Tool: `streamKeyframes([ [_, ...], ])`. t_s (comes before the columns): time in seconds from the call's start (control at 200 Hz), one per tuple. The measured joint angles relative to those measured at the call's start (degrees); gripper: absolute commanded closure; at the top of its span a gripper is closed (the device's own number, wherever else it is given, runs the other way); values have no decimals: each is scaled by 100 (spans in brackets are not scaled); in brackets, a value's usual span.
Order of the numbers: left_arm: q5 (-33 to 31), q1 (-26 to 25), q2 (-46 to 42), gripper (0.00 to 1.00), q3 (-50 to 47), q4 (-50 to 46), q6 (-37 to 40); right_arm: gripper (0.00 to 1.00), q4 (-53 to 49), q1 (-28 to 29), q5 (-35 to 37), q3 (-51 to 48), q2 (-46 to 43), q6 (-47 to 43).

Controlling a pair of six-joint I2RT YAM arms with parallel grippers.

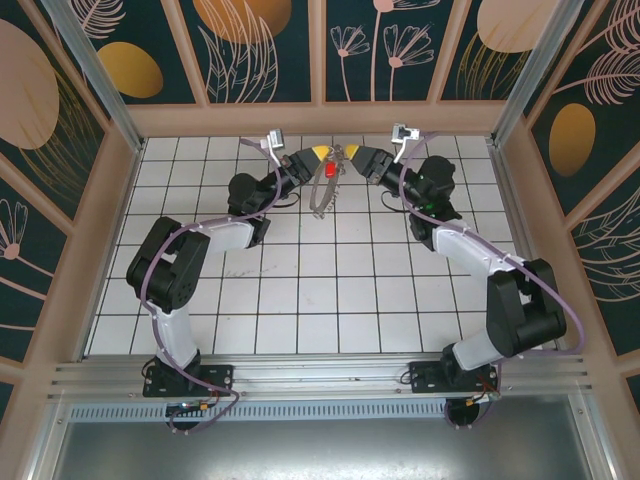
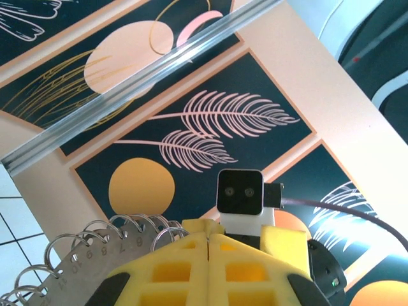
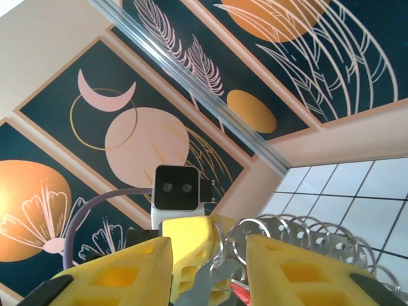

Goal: Put the keys on the keyring

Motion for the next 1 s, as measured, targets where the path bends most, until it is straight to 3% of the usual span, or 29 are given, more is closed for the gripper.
streamKeyframes([
  [1.001,-245,-15,2,100,-94,188,-111,68,426,354,-2,426,643,267],
])
